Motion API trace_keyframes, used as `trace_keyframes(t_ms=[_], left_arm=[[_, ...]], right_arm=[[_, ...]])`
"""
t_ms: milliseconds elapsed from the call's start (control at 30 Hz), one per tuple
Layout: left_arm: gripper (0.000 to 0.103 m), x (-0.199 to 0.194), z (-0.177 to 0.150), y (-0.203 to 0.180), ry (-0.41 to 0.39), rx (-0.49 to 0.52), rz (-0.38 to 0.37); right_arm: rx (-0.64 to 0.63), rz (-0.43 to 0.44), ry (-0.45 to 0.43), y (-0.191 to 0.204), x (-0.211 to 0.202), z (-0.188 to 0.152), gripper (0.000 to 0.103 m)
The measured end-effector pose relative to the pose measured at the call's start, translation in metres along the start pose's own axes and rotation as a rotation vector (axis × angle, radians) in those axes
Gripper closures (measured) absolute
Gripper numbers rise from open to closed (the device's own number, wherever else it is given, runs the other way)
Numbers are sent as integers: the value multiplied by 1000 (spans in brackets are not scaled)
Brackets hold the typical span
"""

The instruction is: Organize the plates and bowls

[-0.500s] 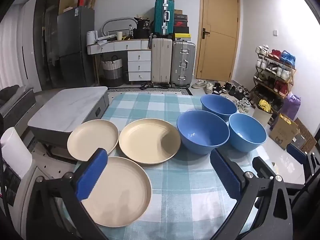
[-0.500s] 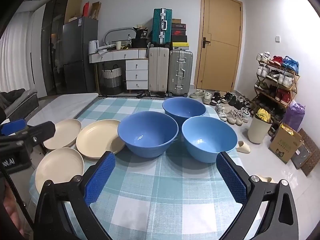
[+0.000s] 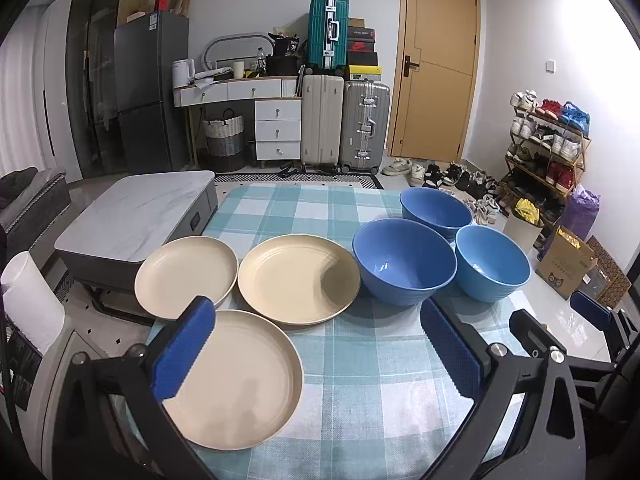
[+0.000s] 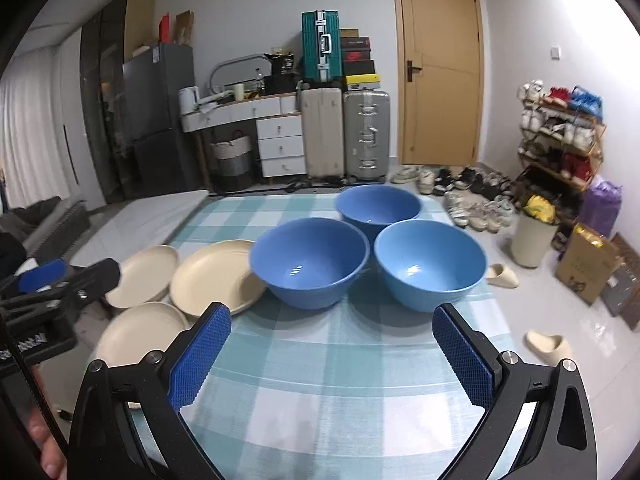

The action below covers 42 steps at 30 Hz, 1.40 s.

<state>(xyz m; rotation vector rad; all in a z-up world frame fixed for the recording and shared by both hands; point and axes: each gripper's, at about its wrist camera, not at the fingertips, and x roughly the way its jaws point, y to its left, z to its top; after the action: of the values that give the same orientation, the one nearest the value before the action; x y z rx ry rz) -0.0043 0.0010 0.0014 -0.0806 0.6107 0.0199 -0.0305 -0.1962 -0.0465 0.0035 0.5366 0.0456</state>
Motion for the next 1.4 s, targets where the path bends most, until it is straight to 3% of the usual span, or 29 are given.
trace_keyframes(t_ms=[300, 800, 867, 967, 1067, 1267, 1400], left_arm=[[0, -6, -1, 5, -37, -43, -35], [0, -17, 6, 11, -27, -37, 16], [0, -17, 8, 15, -25, -49, 18], [0, -16, 13, 20, 2, -75, 93], [0, -17, 15, 26, -1, -84, 97], [0, -14, 17, 29, -31, -47, 136], [0, -7, 17, 26, -12, -23, 153]], right_arm=[[-12, -35, -22, 2, -5, -1, 0], [-33, 17, -74, 11, -25, 11, 0], [-50, 41, -85, 16, -30, 15, 0], [-48, 141, -111, 23, -40, 24, 0], [-3, 189, -143, 29, -49, 34, 0], [-29, 51, -145, 48, -40, 41, 0], [0, 66, -147, 49, -31, 38, 0]])
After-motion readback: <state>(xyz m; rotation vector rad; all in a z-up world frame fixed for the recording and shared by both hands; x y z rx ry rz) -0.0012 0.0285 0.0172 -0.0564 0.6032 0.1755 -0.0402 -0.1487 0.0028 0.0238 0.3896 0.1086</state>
